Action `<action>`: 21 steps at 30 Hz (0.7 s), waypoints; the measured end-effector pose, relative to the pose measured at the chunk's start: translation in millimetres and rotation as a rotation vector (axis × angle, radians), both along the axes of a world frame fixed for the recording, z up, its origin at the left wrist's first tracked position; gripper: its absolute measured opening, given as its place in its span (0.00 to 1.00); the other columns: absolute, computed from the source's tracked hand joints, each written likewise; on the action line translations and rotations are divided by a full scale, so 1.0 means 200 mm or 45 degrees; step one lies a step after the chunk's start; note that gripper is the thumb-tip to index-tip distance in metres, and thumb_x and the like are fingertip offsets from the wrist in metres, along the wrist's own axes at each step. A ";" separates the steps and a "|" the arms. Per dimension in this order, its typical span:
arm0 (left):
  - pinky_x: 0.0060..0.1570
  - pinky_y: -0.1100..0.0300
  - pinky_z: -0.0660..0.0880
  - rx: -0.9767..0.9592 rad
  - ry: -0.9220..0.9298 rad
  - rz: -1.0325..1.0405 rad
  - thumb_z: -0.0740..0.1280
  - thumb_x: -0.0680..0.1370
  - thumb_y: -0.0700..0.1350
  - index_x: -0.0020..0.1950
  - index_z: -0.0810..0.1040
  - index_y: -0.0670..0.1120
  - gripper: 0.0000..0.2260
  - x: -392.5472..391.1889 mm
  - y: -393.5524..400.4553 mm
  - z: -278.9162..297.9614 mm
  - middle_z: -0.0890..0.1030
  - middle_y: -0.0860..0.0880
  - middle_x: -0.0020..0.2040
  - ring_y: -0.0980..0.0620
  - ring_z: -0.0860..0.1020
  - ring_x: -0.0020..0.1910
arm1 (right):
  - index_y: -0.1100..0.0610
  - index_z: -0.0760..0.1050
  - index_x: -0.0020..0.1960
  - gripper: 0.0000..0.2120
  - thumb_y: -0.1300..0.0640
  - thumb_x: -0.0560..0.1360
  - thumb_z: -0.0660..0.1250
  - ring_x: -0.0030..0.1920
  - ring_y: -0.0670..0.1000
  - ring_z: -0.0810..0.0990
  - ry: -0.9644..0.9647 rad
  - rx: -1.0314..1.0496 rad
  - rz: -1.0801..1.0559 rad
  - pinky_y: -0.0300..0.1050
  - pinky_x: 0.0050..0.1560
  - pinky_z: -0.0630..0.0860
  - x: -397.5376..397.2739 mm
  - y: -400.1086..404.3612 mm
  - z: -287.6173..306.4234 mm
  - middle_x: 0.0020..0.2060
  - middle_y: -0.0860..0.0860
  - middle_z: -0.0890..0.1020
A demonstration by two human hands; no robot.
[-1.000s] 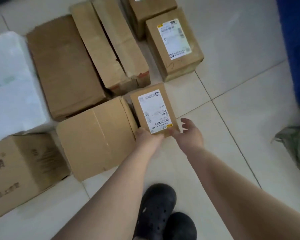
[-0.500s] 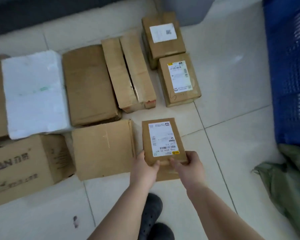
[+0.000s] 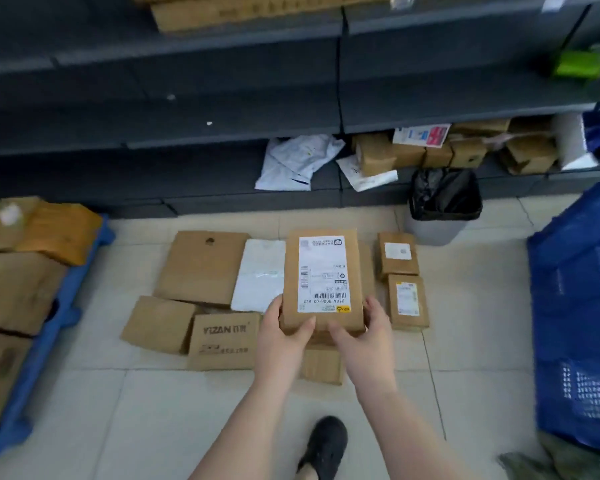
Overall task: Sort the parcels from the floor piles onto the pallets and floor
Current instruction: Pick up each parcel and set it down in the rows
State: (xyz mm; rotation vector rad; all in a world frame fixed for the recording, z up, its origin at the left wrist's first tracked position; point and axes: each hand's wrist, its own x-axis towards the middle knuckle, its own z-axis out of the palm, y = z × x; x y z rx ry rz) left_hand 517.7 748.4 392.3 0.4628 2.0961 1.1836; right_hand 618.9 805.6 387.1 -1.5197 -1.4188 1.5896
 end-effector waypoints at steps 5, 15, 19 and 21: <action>0.55 0.62 0.72 0.099 0.091 0.287 0.74 0.71 0.40 0.64 0.71 0.47 0.23 -0.23 -0.45 0.54 0.79 0.52 0.56 0.55 0.76 0.54 | 0.46 0.68 0.64 0.26 0.61 0.70 0.72 0.51 0.47 0.71 0.058 0.109 0.319 0.34 0.48 0.62 -0.29 -0.34 0.55 0.50 0.47 0.68; 0.45 0.66 0.69 0.059 0.375 0.747 0.75 0.71 0.44 0.62 0.71 0.48 0.22 -0.70 -1.49 1.07 0.76 0.55 0.52 0.54 0.76 0.53 | 0.58 0.74 0.63 0.33 0.55 0.60 0.79 0.53 0.52 0.79 0.221 0.136 0.872 0.49 0.57 0.75 -0.97 -1.18 0.96 0.55 0.54 0.79; 0.51 0.62 0.72 0.020 0.423 0.917 0.76 0.69 0.43 0.64 0.72 0.45 0.26 -0.93 -1.99 1.12 0.80 0.50 0.57 0.53 0.77 0.53 | 0.60 0.74 0.62 0.29 0.60 0.63 0.78 0.52 0.54 0.79 0.283 0.126 0.998 0.46 0.52 0.74 -1.28 -1.65 1.00 0.54 0.57 0.79; 0.51 0.62 0.72 0.009 0.463 0.979 0.76 0.69 0.43 0.64 0.72 0.45 0.27 -1.06 -2.23 1.14 0.80 0.50 0.58 0.53 0.77 0.53 | 0.60 0.73 0.61 0.28 0.61 0.64 0.78 0.52 0.54 0.79 0.331 0.101 1.039 0.44 0.50 0.73 -1.43 -1.91 1.01 0.54 0.56 0.79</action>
